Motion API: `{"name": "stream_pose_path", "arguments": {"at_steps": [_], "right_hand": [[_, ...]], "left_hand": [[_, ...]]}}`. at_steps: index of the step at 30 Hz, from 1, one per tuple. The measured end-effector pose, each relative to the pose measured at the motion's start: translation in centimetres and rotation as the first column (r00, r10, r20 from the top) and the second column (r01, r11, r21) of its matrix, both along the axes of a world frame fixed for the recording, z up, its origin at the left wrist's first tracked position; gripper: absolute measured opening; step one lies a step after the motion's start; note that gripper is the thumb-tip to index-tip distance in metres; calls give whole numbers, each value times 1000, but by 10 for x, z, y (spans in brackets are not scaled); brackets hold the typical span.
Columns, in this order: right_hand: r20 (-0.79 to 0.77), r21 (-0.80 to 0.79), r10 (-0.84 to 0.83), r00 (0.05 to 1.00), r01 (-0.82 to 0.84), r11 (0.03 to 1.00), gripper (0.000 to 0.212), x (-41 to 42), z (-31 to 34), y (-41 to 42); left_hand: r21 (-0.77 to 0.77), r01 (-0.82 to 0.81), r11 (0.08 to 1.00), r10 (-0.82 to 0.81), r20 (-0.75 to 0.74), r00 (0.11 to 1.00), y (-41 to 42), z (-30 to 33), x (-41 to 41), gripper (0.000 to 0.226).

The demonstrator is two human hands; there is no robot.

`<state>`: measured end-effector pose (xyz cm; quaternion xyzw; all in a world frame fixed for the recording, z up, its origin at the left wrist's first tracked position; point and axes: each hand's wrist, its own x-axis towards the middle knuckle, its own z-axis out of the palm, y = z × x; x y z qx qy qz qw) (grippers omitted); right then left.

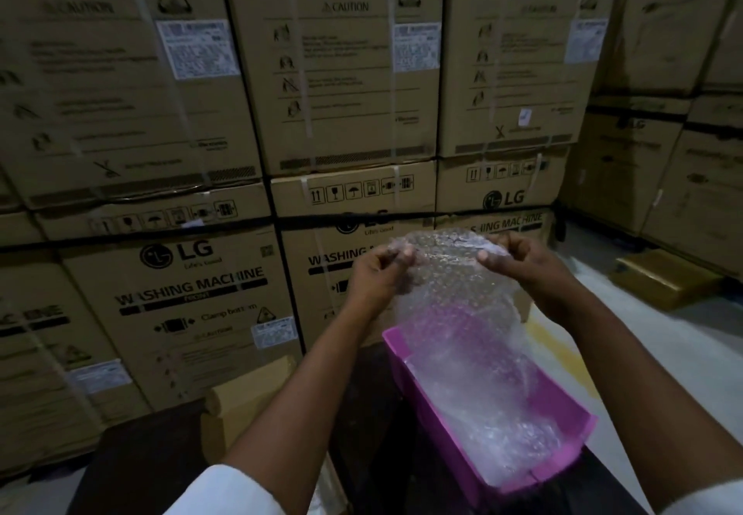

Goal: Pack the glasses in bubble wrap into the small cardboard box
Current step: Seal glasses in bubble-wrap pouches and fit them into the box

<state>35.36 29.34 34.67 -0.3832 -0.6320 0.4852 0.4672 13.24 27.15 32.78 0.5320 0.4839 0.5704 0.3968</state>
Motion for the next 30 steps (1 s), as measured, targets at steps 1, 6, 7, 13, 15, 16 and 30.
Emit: {"name": "stream_pose_path", "arguments": {"at_steps": [1, 6, 7, 13, 15, 16, 30], "right_hand": [[-83, -14, 54, 995, -55, 998, 27, 3, 3, -2], [-306, -136, 311, 900, -365, 921, 95, 16, 15, 0], [-265, -153, 324, 908, -372, 916, 99, 14, 19, -1], [-292, -27, 322, 901, -344, 938, 63, -20, 41, -7], [-355, -35, 409, 841, -449, 893, 70, -37, 48, -7], [-363, -54, 478, 800, -530, 846, 76, -46, 50, -9], [-367, 46, 543, 755, -568, 822, 56, -151, 88, -59]], "left_hand": [[17, -2, 1000, 1, 22, 1000, -2, 5, 0, 18], [95, 59, 994, -57, -22, 998, -24, 39, -10, 12], [110, 67, 992, -60, -67, 996, -30, 47, -16, 14], [212, -60, 975, 97, -167, 981, -70, 83, -75, 19], [260, -61, 964, 109, -176, 978, -85, 93, -96, 11], [281, -62, 958, 114, -171, 979, -94, 98, -105, 9], [335, -48, 941, 108, -163, 981, -193, 133, -209, 20]]}}
